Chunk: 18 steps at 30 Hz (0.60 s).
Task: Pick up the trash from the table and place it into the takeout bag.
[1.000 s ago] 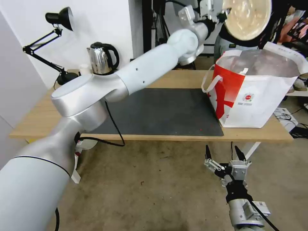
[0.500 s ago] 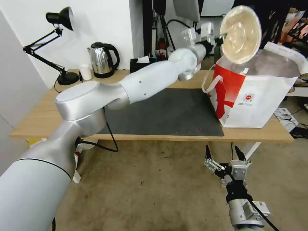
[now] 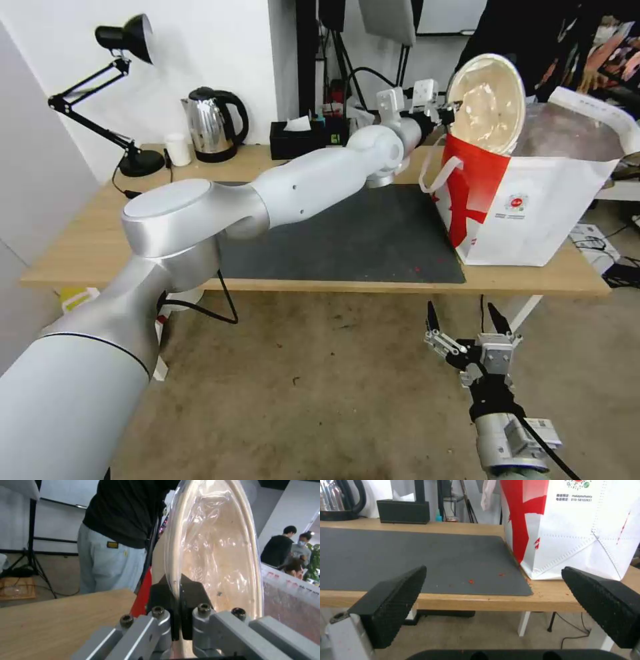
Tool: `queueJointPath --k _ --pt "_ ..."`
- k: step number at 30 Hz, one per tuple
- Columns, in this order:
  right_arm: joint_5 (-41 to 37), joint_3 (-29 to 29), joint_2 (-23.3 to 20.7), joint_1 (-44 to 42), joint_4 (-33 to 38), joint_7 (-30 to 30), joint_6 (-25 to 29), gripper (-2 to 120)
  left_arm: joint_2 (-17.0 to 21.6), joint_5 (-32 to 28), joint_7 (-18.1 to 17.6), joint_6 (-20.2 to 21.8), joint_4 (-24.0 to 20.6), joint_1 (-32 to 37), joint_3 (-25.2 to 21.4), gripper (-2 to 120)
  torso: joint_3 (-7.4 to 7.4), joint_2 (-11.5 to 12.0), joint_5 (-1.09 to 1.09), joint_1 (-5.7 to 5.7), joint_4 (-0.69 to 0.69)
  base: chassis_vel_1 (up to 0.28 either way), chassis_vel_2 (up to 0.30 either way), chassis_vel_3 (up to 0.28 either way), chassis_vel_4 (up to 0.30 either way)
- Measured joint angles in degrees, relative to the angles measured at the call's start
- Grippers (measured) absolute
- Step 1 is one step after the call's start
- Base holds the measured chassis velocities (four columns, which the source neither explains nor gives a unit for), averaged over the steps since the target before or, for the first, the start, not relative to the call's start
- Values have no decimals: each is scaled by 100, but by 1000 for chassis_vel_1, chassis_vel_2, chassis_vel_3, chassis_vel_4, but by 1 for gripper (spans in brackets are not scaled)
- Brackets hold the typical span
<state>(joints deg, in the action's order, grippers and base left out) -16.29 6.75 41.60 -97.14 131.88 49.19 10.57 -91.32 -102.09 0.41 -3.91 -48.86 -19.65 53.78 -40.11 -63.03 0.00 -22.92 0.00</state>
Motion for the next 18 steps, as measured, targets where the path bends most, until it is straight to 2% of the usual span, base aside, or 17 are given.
queueJointPath --k 6,11,14,17,18 --pt "0 0 0 0 0 0 0 100 3 48 73 13 -8 37 30 0 0 0 0 0 0 0 0 0 0" --pt "0 0 0 0 0 0 0 100 7 177 403 46 4 34 51 1 0 0 0 0 1 0 0 0 0" --pt "0 0 0 0 0 0 0 100 8 184 466 82 -17 18 44 7 0 0 0 0 0 0 0 0 0" --pt "0 0 0 0 0 0 0 100 8 181 491 108 -59 -49 43 23 0 0 0 0 0 0 0 0 0" --pt "0 0 0 0 0 0 0 100 8 181 491 108 -59 -49 43 23 0 0 0 0 0 0 0 0 0"
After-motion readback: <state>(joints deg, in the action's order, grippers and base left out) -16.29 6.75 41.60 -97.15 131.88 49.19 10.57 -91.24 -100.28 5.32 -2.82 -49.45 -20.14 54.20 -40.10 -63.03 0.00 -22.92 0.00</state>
